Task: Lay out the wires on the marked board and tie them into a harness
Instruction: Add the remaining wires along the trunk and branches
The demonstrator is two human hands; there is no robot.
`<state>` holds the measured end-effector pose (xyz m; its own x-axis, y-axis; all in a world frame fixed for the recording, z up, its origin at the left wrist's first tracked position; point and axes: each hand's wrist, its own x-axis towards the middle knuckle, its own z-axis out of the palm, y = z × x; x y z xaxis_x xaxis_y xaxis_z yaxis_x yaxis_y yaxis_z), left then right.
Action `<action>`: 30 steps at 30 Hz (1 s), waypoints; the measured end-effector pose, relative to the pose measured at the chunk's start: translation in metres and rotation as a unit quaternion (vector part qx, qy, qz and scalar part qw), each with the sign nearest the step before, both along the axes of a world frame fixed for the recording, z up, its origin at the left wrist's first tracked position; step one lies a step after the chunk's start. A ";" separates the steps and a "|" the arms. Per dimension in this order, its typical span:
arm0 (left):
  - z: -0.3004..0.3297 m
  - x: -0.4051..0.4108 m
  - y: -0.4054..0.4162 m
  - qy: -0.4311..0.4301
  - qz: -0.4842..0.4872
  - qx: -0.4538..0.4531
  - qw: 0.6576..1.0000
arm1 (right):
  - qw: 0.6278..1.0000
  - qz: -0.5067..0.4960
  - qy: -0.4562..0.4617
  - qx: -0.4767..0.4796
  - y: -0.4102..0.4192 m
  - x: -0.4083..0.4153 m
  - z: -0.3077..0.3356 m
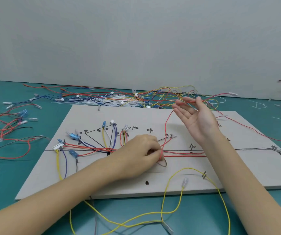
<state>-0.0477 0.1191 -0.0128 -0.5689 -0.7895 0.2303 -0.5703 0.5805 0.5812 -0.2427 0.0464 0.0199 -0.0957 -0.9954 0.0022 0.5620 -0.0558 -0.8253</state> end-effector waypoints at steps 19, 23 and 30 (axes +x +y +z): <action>-0.003 -0.011 -0.019 0.045 0.064 -0.057 0.995 | 0.955 0.068 0.288 -0.024 -0.009 0.001 -0.006; -0.001 -0.010 -0.027 0.073 0.090 -0.002 0.993 | 0.888 0.061 0.456 -0.025 0.001 0.004 -0.006; -0.002 -0.010 -0.031 0.161 0.104 0.075 0.979 | 0.858 -0.012 0.512 -0.033 0.023 -0.004 0.003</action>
